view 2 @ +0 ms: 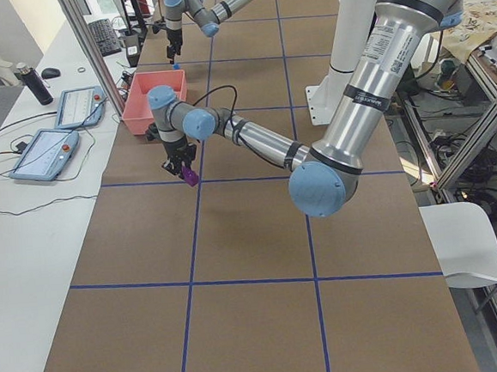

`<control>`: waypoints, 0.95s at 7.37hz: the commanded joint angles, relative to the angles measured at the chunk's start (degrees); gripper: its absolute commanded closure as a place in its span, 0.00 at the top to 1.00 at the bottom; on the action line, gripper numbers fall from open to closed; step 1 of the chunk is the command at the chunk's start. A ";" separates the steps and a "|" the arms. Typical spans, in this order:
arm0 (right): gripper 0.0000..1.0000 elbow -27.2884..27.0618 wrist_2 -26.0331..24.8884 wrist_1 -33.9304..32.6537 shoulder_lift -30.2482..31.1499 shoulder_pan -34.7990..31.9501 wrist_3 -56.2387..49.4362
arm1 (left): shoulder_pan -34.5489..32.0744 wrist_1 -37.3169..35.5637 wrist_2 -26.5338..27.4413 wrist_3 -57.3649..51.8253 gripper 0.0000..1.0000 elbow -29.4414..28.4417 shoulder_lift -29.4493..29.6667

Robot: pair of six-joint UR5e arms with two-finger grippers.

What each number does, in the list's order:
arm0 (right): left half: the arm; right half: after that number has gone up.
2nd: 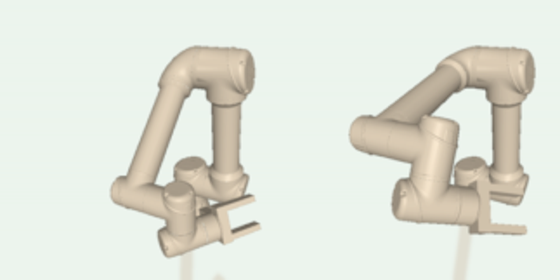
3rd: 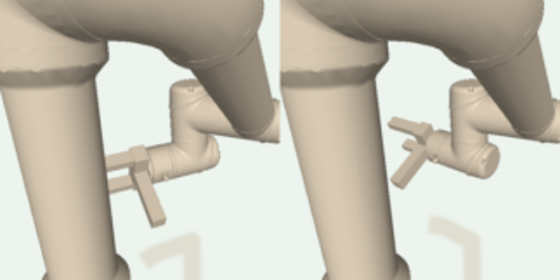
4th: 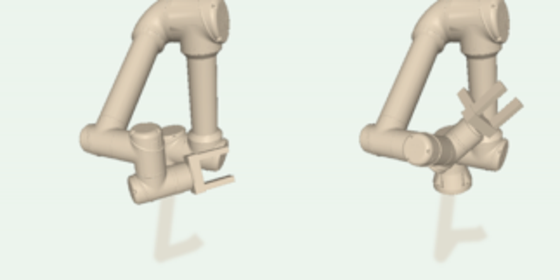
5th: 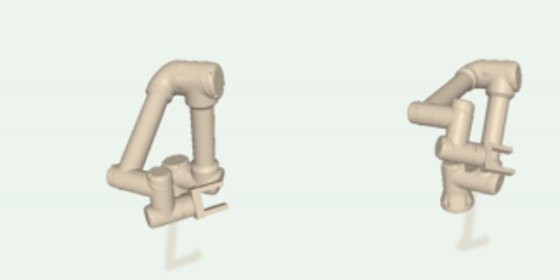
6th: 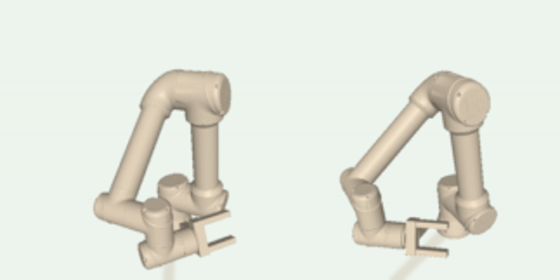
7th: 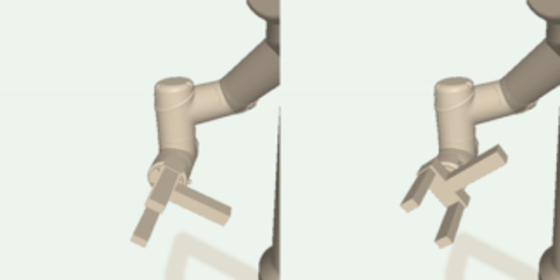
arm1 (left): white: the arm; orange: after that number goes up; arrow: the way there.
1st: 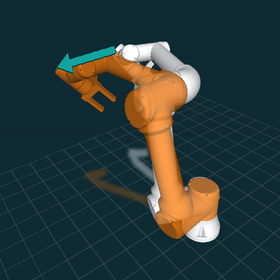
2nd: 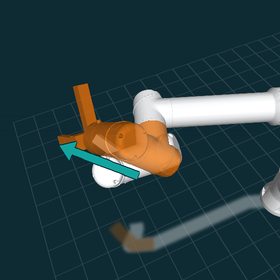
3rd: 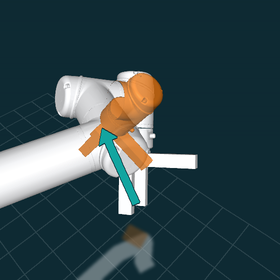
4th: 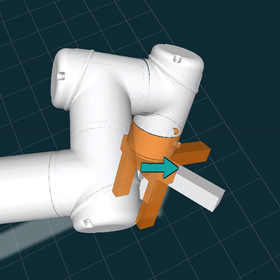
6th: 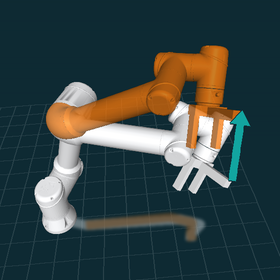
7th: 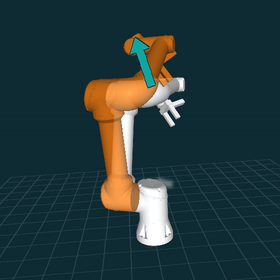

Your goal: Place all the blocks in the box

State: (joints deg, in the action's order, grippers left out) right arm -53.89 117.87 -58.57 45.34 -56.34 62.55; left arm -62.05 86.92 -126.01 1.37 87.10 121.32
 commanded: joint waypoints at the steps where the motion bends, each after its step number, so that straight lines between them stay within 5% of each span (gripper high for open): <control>1: 1.00 1.06 -2.21 1.53 -0.34 2.10 -0.23 | 0.26 -3.77 -1.70 10.20 0.00 -1.93 9.53; 3: 0.99 3.51 -4.49 3.37 -1.04 2.99 -3.03 | 1.39 -2.98 -1.79 20.74 0.00 -11.71 21.87; 5: 0.01 5.10 -4.84 3.38 -3.58 2.99 -3.65 | 3.94 2.59 -1.52 28.12 0.00 -19.30 27.72; 7: 0.00 7.48 -6.51 3.38 -5.70 2.64 -8.89 | 6.23 12.45 0.05 35.60 0.00 -27.83 31.51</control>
State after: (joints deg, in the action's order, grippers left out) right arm -47.40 112.01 -55.21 40.48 -53.44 57.08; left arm -56.99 94.07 -126.91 32.92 64.18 150.41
